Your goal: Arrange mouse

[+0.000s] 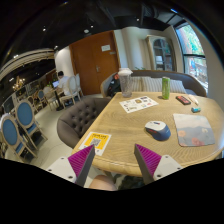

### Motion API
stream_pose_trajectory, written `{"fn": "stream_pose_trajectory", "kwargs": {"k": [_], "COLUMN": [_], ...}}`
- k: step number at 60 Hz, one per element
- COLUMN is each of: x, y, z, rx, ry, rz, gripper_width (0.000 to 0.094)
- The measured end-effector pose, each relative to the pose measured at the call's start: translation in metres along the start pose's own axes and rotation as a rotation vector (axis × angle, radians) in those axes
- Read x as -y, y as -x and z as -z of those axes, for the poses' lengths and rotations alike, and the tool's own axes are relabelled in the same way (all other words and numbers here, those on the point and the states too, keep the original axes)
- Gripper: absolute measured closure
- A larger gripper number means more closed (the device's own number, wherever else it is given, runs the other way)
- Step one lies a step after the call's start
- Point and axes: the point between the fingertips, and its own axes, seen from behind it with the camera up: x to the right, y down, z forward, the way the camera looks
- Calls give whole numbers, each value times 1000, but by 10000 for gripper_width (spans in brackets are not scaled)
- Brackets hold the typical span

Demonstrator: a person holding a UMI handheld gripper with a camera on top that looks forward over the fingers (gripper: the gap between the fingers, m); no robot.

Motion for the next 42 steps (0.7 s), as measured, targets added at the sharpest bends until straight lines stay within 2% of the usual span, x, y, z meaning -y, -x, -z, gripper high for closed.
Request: {"fn": "stream_pose_trajectory", "kwargs": {"k": [7,17,24,31,42], "x": [3,17,24,23,13], "y": [-21,-111,-161,-188,-189], "z": [-5,-19,-31,-54,-88], "rx": [-34,-211,-287,-298,-240], "ry": [16,-13,-32,-9,68], "rz": [-1,-61,-43,0,27], "gripper_width": [121,123,122,123,128]}}
